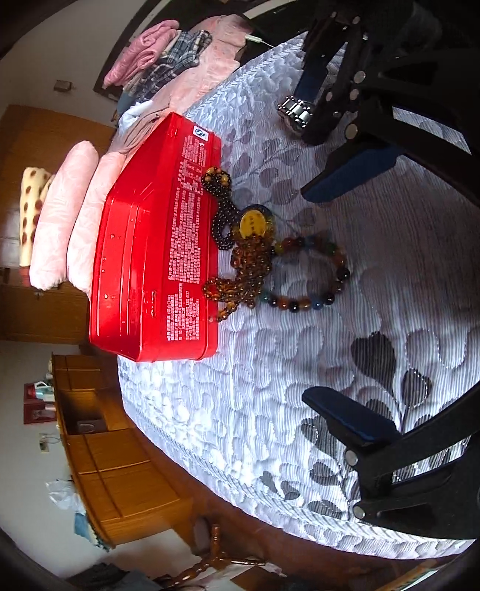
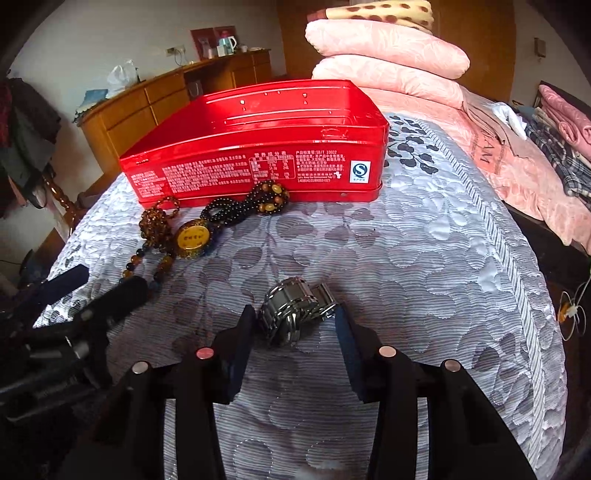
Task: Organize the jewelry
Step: 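Grasp the multicolour bead bracelet with the left tool while the right tool grasps the silver watch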
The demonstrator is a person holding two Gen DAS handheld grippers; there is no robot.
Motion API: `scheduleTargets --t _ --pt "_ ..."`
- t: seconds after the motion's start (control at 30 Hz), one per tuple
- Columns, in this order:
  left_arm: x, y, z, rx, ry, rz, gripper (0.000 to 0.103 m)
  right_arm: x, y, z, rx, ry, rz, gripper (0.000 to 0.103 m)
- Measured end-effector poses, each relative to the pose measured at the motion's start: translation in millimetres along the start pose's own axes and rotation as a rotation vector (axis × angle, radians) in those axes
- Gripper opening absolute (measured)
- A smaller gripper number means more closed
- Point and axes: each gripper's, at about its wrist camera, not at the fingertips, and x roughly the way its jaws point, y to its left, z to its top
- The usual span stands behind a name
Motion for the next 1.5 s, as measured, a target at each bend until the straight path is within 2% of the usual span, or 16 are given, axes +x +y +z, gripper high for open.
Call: scheduleTargets --t 0.1,0.17,0.23,0.37,0.43,0.57,0.6,0.63,0.67,0.83,0.97,1.17,1.27,1.33,1.4,1.5 --pt "-6.0 -1.6 0.8 -0.020 -0.033 -0.028 0.067 -0.1 -2.4 0.4 0.004 -0.003 0.013 0.044" --pt "-5.5 -7.4 1.2 -0.008 -0.029 -0.054 0.064 -0.6 -3.2 0.1 0.004 -0.003 0.019 0.044" --pt "-2.0 -14.9 1.2 0.024 -0.016 -0.057 0.053 -1.7 -4.1 -0.2 0.003 -0.004 0.022 0.044" --pt "8.7 -28.8 1.7 0.063 0.019 -0.054 0.052 -3.1 -6.4 -1.1 0.003 -0.006 0.026 0.044" --pt "14.2 -32.4 1.6 0.074 0.046 -0.059 0.044 -3.7 -7.2 -1.4 0.005 -0.007 0.028 0.044" --pt "21.5 -34.1 0.8 0.078 0.075 -0.055 0.037 -4.6 -7.4 -2.0 0.006 -0.008 0.026 0.044" --pt "21.3 -32.3 0.9 0.067 0.073 -0.054 0.028 -4.7 -7.4 -1.9 0.005 -0.009 0.024 0.044" --pt "20.6 -29.0 1.1 0.055 0.071 -0.047 0.012 -5.0 -6.9 -2.1 0.003 -0.009 0.021 0.044" --pt "20.4 -25.1 1.1 0.040 0.070 -0.049 0.007 -5.1 -7.0 -2.6 0.003 -0.009 0.020 0.045" --pt "10.7 -11.2 -5.5 0.014 0.052 -0.079 0.007 -7.1 -5.7 -3.9 0.010 -0.003 0.014 0.046" --pt "-1.8 6.0 -14.1 -0.028 0.038 -0.082 0.007 -7.6 -3.9 -3.9 0.021 0.009 0.012 0.057" --pt "-11.1 18.9 -19.7 -0.045 0.034 -0.100 0.007 -0.6 7.1 -1.5 0.000 0.007 -0.020 0.060" --pt "-6.7 13.4 -19.7 -0.019 0.044 -0.106 0.017 4.2 13.2 0.7 -0.029 -0.003 -0.031 0.059" --pt "-3.4 6.2 -17.5 0.003 0.039 -0.121 0.036 6.0 14.5 1.7 -0.036 -0.006 -0.012 0.059" --pt "1.2 -3.3 -16.1 0.044 0.037 -0.099 0.040 5.9 13.5 1.6 -0.032 -0.007 -0.008 0.059" --pt "5.8 -10.6 -14.2 0.077 0.042 -0.071 0.038 3.1 11.2 -0.5 -0.023 -0.005 -0.003 0.058"
